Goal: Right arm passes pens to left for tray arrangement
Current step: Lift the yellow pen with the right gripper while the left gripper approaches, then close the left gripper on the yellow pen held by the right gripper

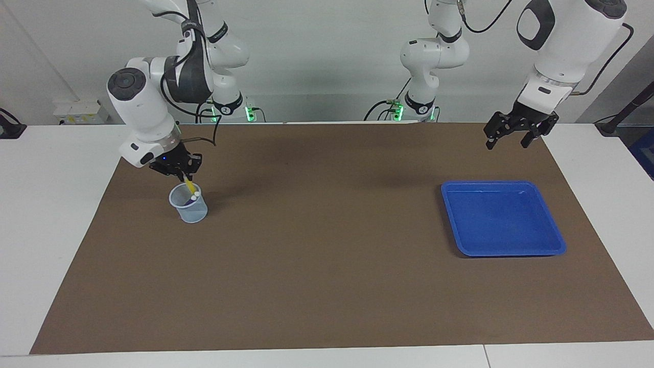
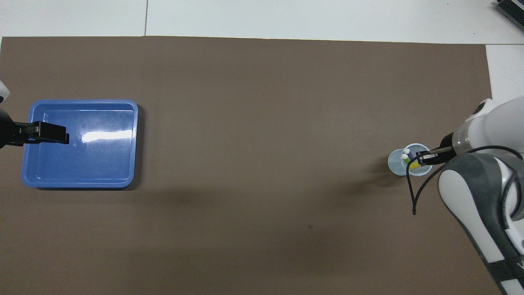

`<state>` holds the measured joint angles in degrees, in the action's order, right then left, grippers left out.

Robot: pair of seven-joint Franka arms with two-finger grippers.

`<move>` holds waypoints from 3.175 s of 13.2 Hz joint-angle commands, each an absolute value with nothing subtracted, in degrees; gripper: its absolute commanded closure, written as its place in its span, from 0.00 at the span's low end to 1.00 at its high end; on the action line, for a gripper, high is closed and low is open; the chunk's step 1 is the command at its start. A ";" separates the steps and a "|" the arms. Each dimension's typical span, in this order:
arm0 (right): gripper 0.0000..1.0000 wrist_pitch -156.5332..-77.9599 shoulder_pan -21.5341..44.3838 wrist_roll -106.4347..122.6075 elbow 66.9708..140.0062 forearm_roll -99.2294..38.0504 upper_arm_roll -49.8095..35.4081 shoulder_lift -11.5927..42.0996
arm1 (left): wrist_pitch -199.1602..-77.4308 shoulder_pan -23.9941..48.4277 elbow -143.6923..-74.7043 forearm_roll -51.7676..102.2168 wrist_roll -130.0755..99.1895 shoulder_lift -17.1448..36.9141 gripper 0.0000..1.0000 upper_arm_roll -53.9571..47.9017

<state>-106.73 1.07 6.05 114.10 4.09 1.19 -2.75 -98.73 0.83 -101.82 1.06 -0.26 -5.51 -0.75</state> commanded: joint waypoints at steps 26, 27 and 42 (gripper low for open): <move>1.00 -136.91 29.34 -50.09 105.02 -29.88 -2.11 -0.09 | -157.13 32.16 -134.65 52.90 -68.54 -17.49 0.00 -1.49; 1.00 -137.80 30.05 -50.45 105.20 -29.97 -2.11 0.43 | -158.89 33.39 -134.65 53.08 -70.38 -17.23 0.00 -1.49; 1.00 -139.83 31.73 -50.18 104.50 -30.06 -2.11 2.63 | -166.99 37.71 -131.92 53.96 -74.27 -10.46 0.33 -1.41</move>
<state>-138.55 31.58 -50.26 105.00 -28.37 -2.16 2.27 -166.53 36.57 -132.61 52.79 -74.07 -11.16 -1.89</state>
